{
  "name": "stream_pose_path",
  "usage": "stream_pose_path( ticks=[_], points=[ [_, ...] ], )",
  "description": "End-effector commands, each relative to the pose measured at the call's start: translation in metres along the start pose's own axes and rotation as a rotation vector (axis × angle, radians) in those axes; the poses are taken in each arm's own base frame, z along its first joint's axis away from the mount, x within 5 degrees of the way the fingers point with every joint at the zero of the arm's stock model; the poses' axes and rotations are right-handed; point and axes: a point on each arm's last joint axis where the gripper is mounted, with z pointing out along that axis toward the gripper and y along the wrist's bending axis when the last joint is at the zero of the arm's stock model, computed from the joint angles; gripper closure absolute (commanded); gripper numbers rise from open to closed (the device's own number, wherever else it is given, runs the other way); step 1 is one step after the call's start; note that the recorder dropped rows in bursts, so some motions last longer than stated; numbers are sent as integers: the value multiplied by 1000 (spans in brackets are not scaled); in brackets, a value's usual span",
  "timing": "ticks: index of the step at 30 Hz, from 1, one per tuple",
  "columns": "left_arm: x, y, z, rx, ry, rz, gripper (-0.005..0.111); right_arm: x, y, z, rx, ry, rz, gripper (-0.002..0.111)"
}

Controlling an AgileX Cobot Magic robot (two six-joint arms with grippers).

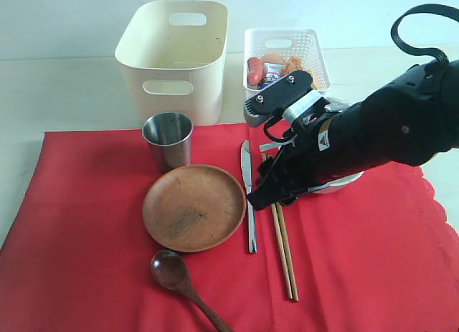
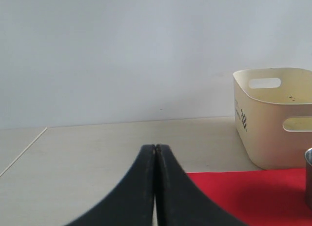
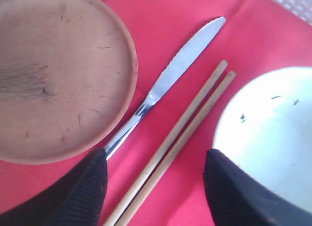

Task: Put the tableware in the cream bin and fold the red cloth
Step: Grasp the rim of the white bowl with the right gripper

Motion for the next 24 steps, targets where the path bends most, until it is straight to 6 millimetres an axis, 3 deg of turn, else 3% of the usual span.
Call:
stream_pose_path(
  ticks=[1,9,15,20,22,24],
  points=[
    [0,0,-1,-2,-5,-2,107,-1,-3,1,11,-23,-18,51],
    [0,0,-1,-2,-5,-2,107,-5,-14,5,37,-81,-16,51],
    [0,0,-1,-2,-5,-2,107,4,-39,27,74,-43,66,51],
    [0,0,-1,-2,-5,-2,107,12,-44,49,77,-26,77,51],
    [0,0,-1,-2,-5,-2,107,15,-44,56,75,-17,76,54],
    [0,0,-1,-2,-5,-2,107,17,-44,59,73,-2,76,65]
  ],
)
